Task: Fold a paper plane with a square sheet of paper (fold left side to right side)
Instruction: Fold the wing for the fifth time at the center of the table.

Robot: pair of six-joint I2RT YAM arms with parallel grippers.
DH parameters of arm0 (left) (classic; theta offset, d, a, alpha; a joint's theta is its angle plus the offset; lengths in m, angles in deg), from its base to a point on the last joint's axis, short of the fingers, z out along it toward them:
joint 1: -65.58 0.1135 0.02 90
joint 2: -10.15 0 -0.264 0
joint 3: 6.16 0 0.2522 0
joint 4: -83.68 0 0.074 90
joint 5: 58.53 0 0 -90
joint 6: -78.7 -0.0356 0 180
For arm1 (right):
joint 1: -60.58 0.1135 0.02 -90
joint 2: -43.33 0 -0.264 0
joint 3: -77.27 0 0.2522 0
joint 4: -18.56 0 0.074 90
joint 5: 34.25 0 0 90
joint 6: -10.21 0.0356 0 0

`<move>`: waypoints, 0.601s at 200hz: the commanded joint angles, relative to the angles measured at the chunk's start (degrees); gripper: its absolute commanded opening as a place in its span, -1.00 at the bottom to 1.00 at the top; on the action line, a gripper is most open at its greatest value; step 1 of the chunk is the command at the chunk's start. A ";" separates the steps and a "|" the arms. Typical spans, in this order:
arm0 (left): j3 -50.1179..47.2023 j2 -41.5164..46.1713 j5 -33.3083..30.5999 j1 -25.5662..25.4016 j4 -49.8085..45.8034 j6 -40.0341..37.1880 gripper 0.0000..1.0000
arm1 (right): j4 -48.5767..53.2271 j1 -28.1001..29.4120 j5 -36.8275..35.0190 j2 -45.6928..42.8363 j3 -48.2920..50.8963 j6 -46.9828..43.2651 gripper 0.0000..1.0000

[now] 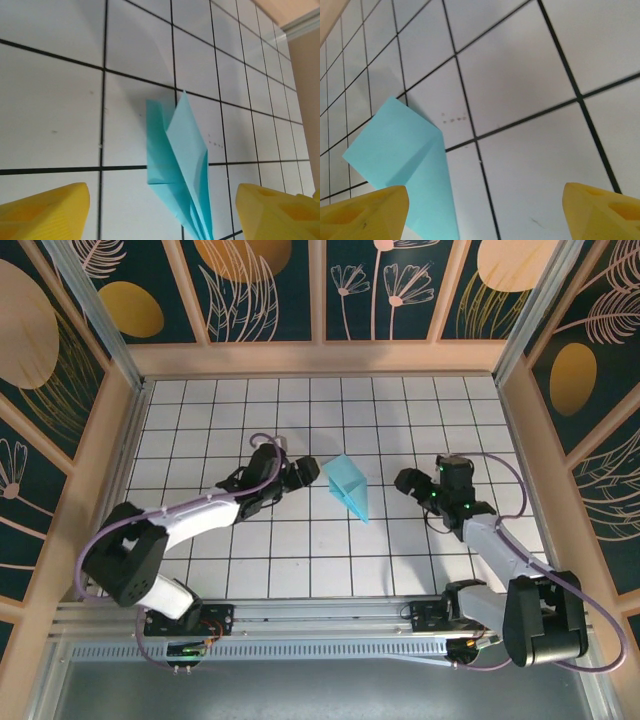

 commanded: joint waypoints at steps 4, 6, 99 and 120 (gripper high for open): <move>4.19 -5.40 4.20 -1.58 4.14 3.64 0.50 | -4.84 -1.81 5.21 -1.28 2.07 2.41 0.60; 4.42 -5.91 4.39 -1.70 4.22 3.81 0.50 | -4.76 -1.88 5.15 -1.28 2.08 2.28 0.60; 11.19 -19.36 4.58 -3.00 8.49 6.20 0.02 | -0.42 -4.11 6.00 -5.53 2.52 -2.64 0.60; 11.90 -21.07 4.72 -2.98 9.49 6.13 -0.16 | -0.58 -4.61 7.88 -6.20 2.70 -3.81 0.60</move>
